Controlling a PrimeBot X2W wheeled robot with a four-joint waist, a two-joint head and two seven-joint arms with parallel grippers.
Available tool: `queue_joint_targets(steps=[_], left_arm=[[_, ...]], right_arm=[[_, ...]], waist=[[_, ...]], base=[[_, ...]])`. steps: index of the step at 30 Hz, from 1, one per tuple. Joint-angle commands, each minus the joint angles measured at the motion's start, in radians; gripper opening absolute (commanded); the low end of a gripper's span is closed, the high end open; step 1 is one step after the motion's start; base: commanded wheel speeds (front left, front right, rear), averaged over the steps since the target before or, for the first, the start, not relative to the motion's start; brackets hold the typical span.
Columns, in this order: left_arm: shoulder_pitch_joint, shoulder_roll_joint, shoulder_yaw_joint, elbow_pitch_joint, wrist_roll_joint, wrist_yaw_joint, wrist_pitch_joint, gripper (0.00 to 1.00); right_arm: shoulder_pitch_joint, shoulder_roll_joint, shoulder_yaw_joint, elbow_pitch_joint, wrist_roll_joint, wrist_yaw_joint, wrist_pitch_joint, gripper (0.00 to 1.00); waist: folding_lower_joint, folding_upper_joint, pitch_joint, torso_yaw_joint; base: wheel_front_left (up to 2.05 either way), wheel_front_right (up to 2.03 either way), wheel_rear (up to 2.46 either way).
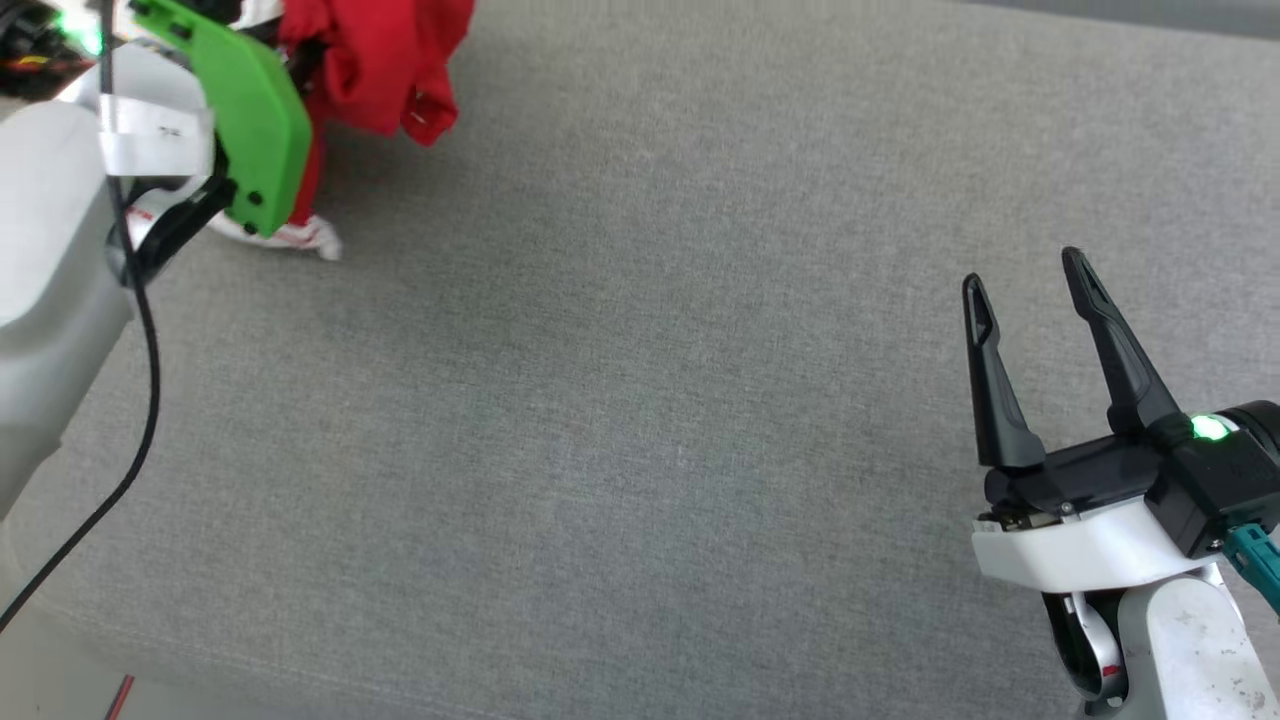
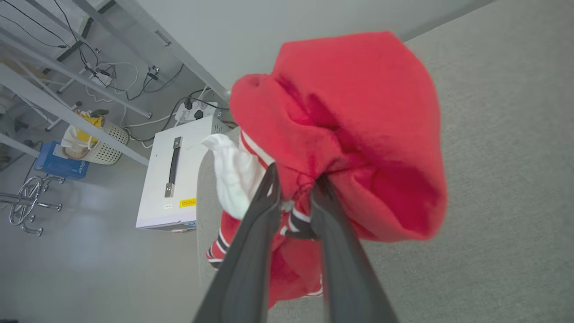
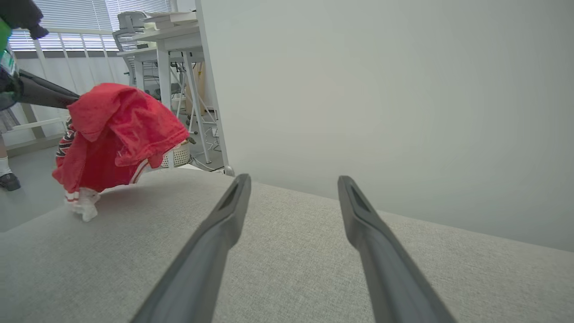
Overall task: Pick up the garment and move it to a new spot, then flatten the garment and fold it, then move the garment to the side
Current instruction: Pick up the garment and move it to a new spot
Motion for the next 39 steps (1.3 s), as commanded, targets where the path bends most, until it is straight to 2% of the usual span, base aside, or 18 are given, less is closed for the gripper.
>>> queue_joint_targets(steps=[1, 5, 14, 21, 29, 35, 39], left_arm=[[-0.039, -0.021, -0.016, -0.018, 0.010, -0.003, -0.022, 0.00], [-0.075, -0.063, -0.062, -0.062, 0.027, -0.003, -0.056, 0.00], [-0.097, -0.215, -0.175, -0.122, 0.037, -0.003, -0.087, 0.00], [-0.059, -0.371, -0.273, -0.083, 0.051, -0.003, -0.113, 0.00], [0.069, -0.551, -0.308, 0.018, 0.111, -0.003, -0.137, 0.00], [0.269, -0.616, -0.309, 0.020, 0.237, -0.003, -0.071, 0.00], [0.345, -0.625, -0.309, 0.007, 0.281, -0.003, -0.039, 0.00]], right_arm=[[0.015, 0.003, -0.003, 0.001, 0.011, -0.001, -0.002, 1.00], [0.028, 0.012, -0.013, 0.000, 0.017, -0.001, -0.002, 1.00], [0.028, 0.020, -0.034, -0.008, 0.035, -0.001, -0.002, 1.00], [0.023, 0.021, -0.063, -0.016, 0.073, -0.001, -0.002, 1.00], [0.012, 0.021, -0.087, -0.022, 0.089, -0.001, -0.002, 1.00], [0.007, 0.021, -0.096, -0.019, 0.093, -0.001, -0.002, 1.00], [-0.001, 0.021, -0.090, -0.013, 0.094, -0.001, -0.002, 1.00]], waist=[[0.0000, 0.0000, -0.064, -0.005], [0.0000, 0.0000, -0.089, -0.032], [0.0000, 0.0000, -0.089, -0.145], [0.0000, 0.0000, -0.061, -0.239], [0.0000, 0.0000, -0.020, -0.313], [0.0000, 0.0000, 0.001, -0.324], [0.0000, 0.0000, 0.003, -0.315]], base=[[0.00, 0.00, 0.00], [0.00, 0.00, 0.00], [0.00, 0.00, 0.00], [0.00, 0.00, 0.00], [0.00, 0.00, 0.00], [0.00, 0.00, 0.00], [0.00, 0.00, 0.00]])
